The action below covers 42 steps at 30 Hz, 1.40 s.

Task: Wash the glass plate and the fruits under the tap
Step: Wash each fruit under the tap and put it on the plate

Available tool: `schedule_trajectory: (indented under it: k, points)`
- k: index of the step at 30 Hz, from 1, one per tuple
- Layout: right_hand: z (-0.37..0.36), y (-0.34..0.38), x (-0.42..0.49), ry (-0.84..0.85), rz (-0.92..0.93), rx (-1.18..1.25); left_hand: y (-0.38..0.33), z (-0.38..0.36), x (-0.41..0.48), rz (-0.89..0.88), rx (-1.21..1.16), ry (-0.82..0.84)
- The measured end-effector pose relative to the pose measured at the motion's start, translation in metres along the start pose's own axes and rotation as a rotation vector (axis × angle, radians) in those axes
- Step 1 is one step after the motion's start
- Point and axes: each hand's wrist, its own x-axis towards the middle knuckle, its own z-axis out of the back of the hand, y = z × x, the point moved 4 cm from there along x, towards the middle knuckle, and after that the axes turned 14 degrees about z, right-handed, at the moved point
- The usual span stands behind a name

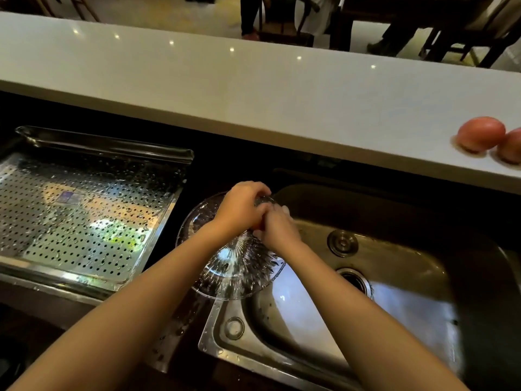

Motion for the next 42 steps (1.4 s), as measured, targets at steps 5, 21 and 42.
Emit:
schedule_trajectory:
  k: [5, 21, 42]
  points:
    - [0.011, 0.001, -0.006, 0.014, 0.016, 0.068, -0.053, 0.02, -0.007, -0.228, -0.038, -0.154]
    - [0.233, -0.036, -0.136, -0.832, -0.19, -0.161, -0.21, -0.013, 0.043, -0.326, 0.302, 0.03]
    - [0.289, -0.088, -0.125, -0.747, -0.407, -0.531, -0.21, -0.019, 0.041, -0.313, 0.418, 0.034]
